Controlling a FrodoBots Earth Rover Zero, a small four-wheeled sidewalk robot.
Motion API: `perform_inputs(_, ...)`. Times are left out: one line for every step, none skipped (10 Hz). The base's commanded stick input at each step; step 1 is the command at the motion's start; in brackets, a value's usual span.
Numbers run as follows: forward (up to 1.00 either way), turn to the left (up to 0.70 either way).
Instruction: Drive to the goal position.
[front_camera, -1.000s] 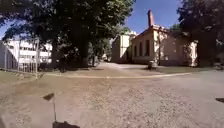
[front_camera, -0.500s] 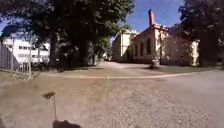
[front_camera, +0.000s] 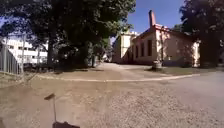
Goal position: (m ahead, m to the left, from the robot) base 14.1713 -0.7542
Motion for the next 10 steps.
perform_inputs(0.60, 0.00)
perform_inputs(0.60, 0.00)
perform_inputs(0.60, 0.00)
perform_inputs(0.60, 0.00)
perform_inputs(0.60, 0.00)
perform_inputs(0.60, 0.00)
perform_inputs(0.60, 0.00)
perform_inputs(0.60, 0.00)
perform_inputs(0.60, 0.00)
perform_inputs(0.60, 0.00)
